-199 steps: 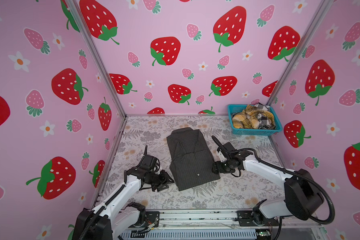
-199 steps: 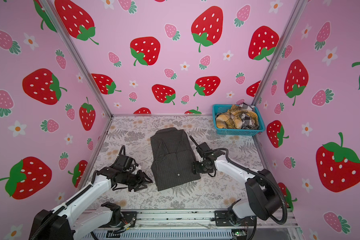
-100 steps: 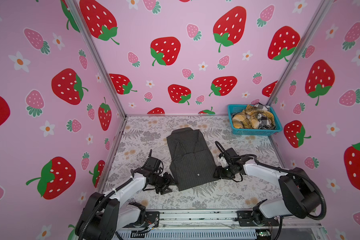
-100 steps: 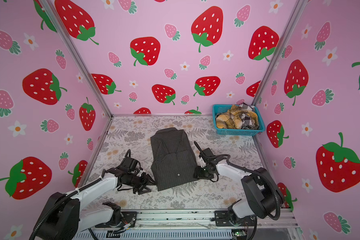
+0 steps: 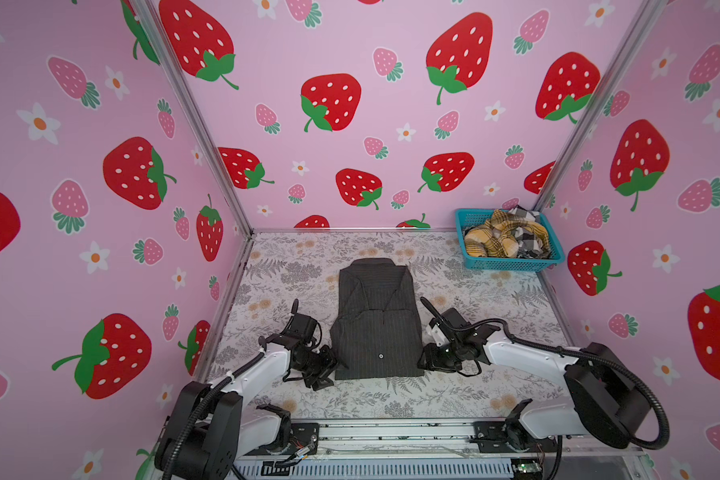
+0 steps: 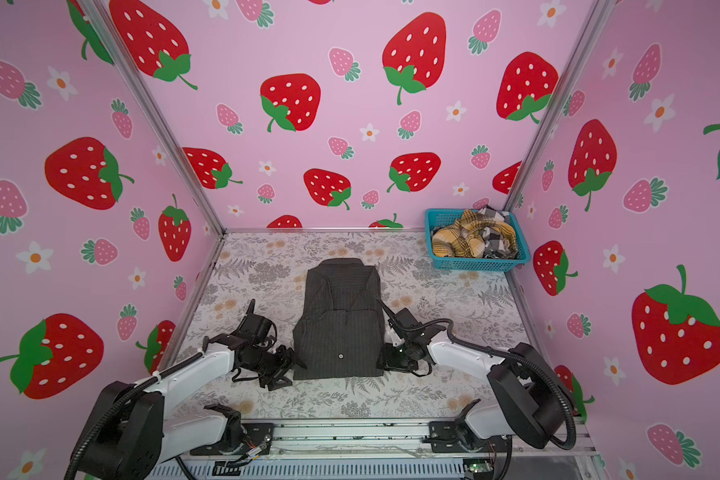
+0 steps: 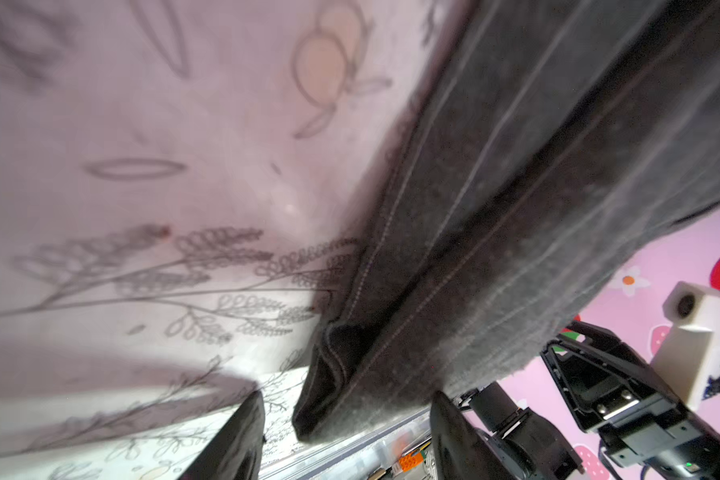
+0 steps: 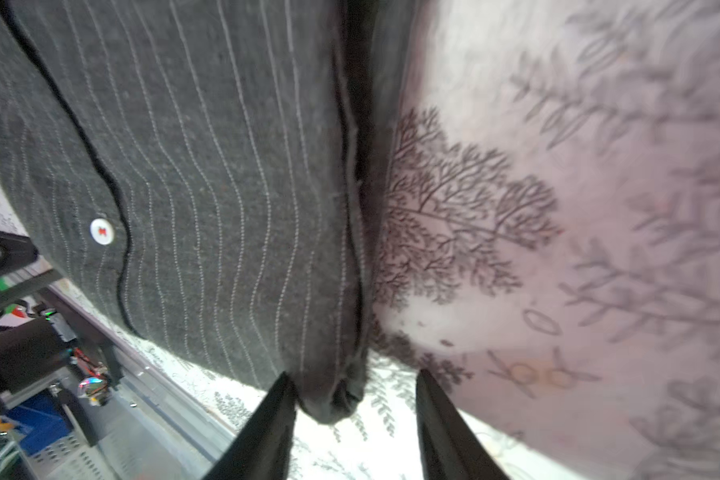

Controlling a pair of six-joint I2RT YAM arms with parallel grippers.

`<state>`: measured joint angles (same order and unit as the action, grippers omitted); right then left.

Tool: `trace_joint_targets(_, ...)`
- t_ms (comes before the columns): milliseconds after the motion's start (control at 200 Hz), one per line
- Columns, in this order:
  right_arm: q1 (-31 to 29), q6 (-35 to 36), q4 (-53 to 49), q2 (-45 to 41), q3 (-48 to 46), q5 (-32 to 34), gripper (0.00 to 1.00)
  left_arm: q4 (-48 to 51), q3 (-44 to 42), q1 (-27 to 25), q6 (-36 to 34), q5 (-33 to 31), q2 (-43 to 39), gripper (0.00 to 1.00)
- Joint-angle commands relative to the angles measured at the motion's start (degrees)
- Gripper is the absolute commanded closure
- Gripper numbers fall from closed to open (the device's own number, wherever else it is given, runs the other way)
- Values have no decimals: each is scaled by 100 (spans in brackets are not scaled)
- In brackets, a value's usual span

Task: Fold and stack the long sleeve shirts
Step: 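Grasp the grey shirt's near hem corners with both grippers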

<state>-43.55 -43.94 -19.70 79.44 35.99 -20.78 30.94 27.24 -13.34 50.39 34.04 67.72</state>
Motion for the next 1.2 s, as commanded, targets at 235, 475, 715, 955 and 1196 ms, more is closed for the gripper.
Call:
trace_joint_targets(235, 77, -295, 340, -49, -353, -285, 38, -617, -283, 236, 235, 457, 197, 36)
trace_joint_targets(475, 149, -750, 1077, 17, -760, -682, 48, -477, -259, 284, 8, 293, 626, 42)
trace_joint_targets(715, 145, -1021, 1440, 108, -935, -907, 54, -670, -209, 368, -86, 224, 1001, 46)
trace_joint_targets(955, 138, -1200, 1778, 295, -1078, -970, 69, -959, -290, 368, -111, 349, 1334, 65)
trace_joint_targets(1196, 149, -1224, 1755, -77, -1044, -843, 95, -1092, -290, 347, -74, 549, 1219, 88)
